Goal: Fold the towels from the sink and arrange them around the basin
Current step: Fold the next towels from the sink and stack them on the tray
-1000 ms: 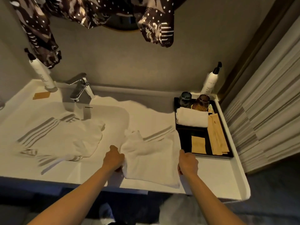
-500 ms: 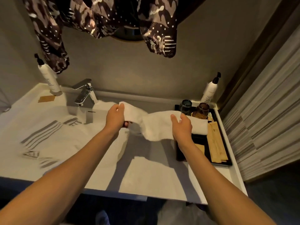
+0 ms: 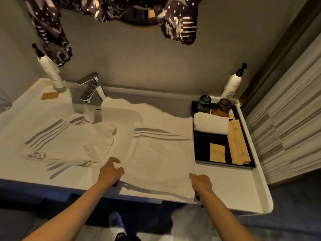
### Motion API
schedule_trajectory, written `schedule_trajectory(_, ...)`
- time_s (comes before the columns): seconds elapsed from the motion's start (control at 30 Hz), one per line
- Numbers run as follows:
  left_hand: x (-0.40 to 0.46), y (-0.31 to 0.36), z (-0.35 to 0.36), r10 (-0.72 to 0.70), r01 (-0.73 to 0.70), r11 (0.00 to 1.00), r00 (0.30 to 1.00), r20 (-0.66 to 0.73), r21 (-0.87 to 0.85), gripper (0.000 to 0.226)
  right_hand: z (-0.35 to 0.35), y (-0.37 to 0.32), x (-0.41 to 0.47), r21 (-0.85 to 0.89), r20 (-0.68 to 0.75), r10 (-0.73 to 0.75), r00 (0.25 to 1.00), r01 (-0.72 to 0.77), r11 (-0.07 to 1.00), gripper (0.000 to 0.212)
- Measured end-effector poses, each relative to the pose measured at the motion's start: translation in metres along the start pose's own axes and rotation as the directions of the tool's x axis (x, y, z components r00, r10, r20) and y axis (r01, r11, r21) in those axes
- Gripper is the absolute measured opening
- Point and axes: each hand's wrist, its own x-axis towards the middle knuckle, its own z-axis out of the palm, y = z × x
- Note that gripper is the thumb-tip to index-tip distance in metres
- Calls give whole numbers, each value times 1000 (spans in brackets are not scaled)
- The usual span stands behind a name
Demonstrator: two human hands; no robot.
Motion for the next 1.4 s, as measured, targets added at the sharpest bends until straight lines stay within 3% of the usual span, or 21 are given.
schedule_trajectory(0.1,-5,-9,-17,7,-18,995,994,113,98,13,-10,2,-17,187,144,125,982,-151,971,19)
schedule_trajectory(0.23,-15,-11,-38,-151,129,988,924,351,85,12,-19,6,-36,388,352,218,910,-354,851,9)
schedule_trajectory(0.33,-1,12,-44,-213,271,954,915,344,-131,8,-14,-21,-30,567,426,138,894,-382,729,8)
schedule_trajectory(0.4,16,33,-47,-211,348,835,918,336,-427,4,-10,-45,-25,683,424,0,906,-319,657,22)
schedule_trajectory(0.47,30,54,-51,-151,377,574,921,359,-727,9,-9,-65,-18,800,371,-98,923,-264,538,25)
schedule_trajectory(0.5,34,63,-51,-109,373,433,925,364,-821,13,-9,-70,-14,817,336,-104,936,-235,526,36)
schedule_trajectory(0.53,39,69,-49,-84,358,368,932,353,-858,17,-7,-72,-10,812,339,-125,933,-223,540,46)
schedule_trajectory(0.57,39,73,-44,-79,305,433,950,301,-848,20,-6,-73,-9,765,309,-110,944,-178,619,51)
schedule_trajectory(0.6,37,75,-36,-81,213,596,975,206,-774,21,-3,-69,-6,685,264,-95,960,-117,719,50)
schedule_trajectory(0.67,38,65,-14,70,-67,919,998,-7,-388,14,2,-61,-9,404,41,-86,995,62,912,39)
schedule_trajectory(0.7,38,56,-2,205,-206,970,978,-23,-132,13,4,-56,-9,220,-82,-133,988,148,964,36)
schedule_trajectory(0.77,39,36,17,300,-300,923,953,36,240,33,9,-44,-8,-76,-194,-205,959,193,978,33)
schedule_trajectory(0.8,43,27,25,260,-254,926,965,13,278,48,13,-41,-7,-105,-211,-206,956,188,977,33)
schedule_trajectory(0.87,47,24,34,56,-53,996,997,-45,68,68,21,-37,2,234,-175,-81,981,122,965,43)
schedule_trajectory(0.93,55,26,36,-131,128,975,991,-4,-183,74,26,-45,8,566,-58,53,997,-11,825,43)
schedule_trajectory(1.0,66,29,30,-191,184,906,981,18,-381,67,30,-57,10,676,41,96,994,-99,730,34)
schedule_trajectory(1.07,72,33,21,-214,180,831,977,-5,-526,54,33,-63,7,675,83,94,992,-125,727,25)
schedule_trajectory(1.13,69,33,13,-202,154,839,979,-37,-522,44,34,-54,2,593,89,66,994,-106,798,18)
schedule_trajectory(1.2,60,28,5,-158,139,944,987,-41,-300,40,28,-33,-2,425,80,52,995,-82,902,16)
schedule_trajectory(1.27,54,17,2,-118,119,993,992,55,-10,55,18,-15,-5,256,84,26,996,-46,966,25)
schedule_trajectory(1.4,55,20,13,16,-13,978,1000,-12,206,68,14,-26,10,-234,-104,-263,959,233,944,44)
